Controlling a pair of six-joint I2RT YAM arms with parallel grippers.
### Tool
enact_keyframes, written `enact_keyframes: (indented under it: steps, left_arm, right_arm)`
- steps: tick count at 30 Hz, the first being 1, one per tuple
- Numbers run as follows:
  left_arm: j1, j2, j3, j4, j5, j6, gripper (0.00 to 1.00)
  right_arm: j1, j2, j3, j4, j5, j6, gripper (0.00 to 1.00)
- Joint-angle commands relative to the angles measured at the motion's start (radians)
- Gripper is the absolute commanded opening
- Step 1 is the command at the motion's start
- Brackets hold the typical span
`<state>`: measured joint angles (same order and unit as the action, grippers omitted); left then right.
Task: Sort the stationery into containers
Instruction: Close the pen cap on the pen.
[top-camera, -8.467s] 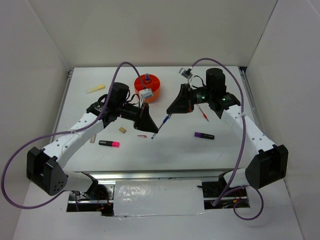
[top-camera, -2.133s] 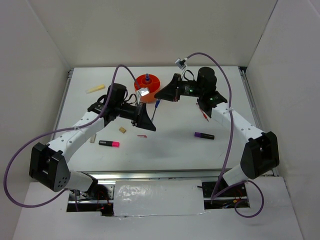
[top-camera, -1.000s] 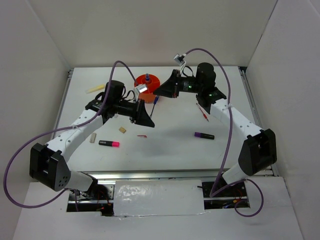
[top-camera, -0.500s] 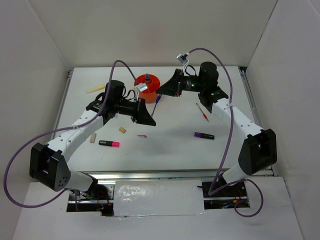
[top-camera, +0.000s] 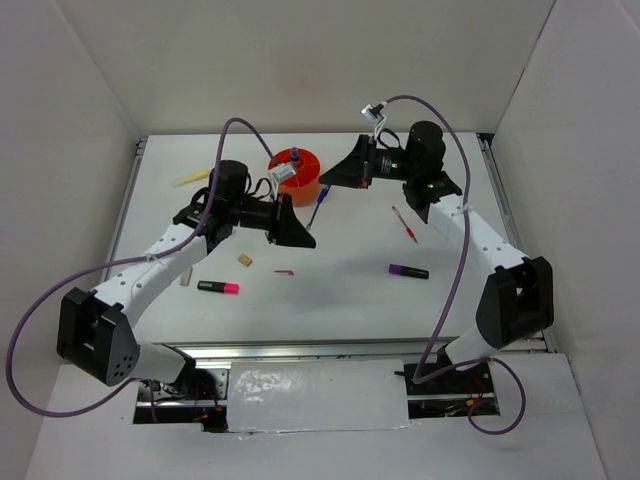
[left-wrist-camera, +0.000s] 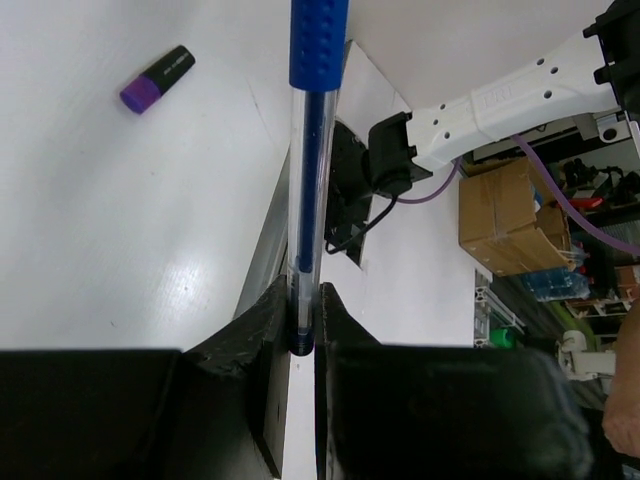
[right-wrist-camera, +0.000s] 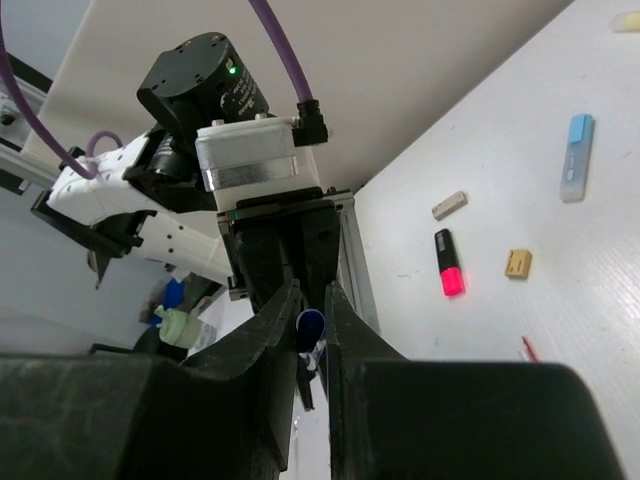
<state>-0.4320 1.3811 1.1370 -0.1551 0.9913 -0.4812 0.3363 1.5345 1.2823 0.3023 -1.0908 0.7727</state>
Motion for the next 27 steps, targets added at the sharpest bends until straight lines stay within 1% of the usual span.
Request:
enact_keyframes:
  steps: [1, 5, 6, 8, 9, 14, 15, 17, 18, 19, 20, 21, 23, 24, 25, 26, 27]
  left_arm:
    - [0.016, -0.057, 0.014, 0.281, -0.091, -0.036, 0.21]
    - [0.012, -0.062, -0.003, 0.267, -0.094, -0.023, 0.28]
    - [0.010, -0.063, -0.008, 0.266, -0.094, -0.022, 0.35]
    - [0.006, -0.063, -0.013, 0.266, -0.094, -0.019, 0.44]
    - [0.003, -0.065, -0.014, 0.266, -0.089, -0.017, 0.51]
    - [-0.019, -0.063, -0.013, 0.241, -0.074, 0.004, 0.69]
    - [-0.022, -0.063, -0.014, 0.239, -0.059, 0.007, 0.75]
    - [-0.030, -0.071, -0.017, 0.217, -0.045, 0.029, 0.81]
    - [-0.036, -0.074, -0.020, 0.197, -0.036, 0.065, 0.84]
    - [-0.039, -0.077, -0.019, 0.169, -0.034, 0.091, 0.86]
    - [-0.039, -0.086, -0.022, 0.102, -0.034, 0.113, 0.87]
    - [-0.040, -0.097, -0.034, 0.076, -0.028, 0.136, 0.87]
    - [-0.036, -0.135, -0.049, 0.001, -0.037, 0.208, 0.90]
    - [-0.031, -0.154, -0.062, -0.020, -0.046, 0.229, 0.90]
    - [-0.018, -0.169, -0.066, -0.040, -0.072, 0.255, 0.91]
    - [-0.001, -0.195, -0.071, -0.052, -0.085, 0.253, 0.99]
    - [0.025, -0.211, -0.092, -0.038, -0.089, 0.236, 0.99]
  right_arm:
    - [0.007, 0.012, -0.028, -0.037, -0.221, 0.082, 0.00]
    - [-0.025, 0.012, 0.012, -0.019, -0.215, 0.105, 0.00]
    - [-0.032, 0.015, 0.015, -0.012, -0.216, 0.112, 0.00]
    - [-0.034, 0.015, 0.017, 0.009, -0.215, 0.131, 0.00]
    - [-0.034, 0.012, 0.015, 0.011, -0.213, 0.132, 0.00]
    - [-0.034, 0.012, 0.011, 0.024, -0.208, 0.140, 0.00]
    - [-0.039, 0.015, 0.012, 0.024, -0.205, 0.140, 0.00]
    - [-0.048, 0.016, 0.025, 0.024, -0.204, 0.140, 0.00]
    - [-0.062, 0.018, 0.044, 0.011, -0.198, 0.129, 0.00]
    - [-0.071, 0.021, 0.057, 0.011, -0.193, 0.119, 0.00]
    - [-0.083, 0.024, 0.071, -0.017, -0.190, 0.106, 0.00]
    - [-0.095, 0.035, 0.116, -0.046, -0.179, 0.088, 0.00]
    - [-0.132, 0.045, 0.181, -0.193, -0.156, -0.039, 0.00]
    - [-0.143, 0.058, 0.260, -0.268, -0.137, -0.097, 0.00]
    - [-0.151, 0.068, 0.305, -0.419, -0.088, -0.227, 0.00]
    - [-0.160, 0.075, 0.349, -0.489, -0.057, -0.298, 0.00]
    - [-0.160, 0.094, 0.442, -0.564, -0.017, -0.362, 0.00]
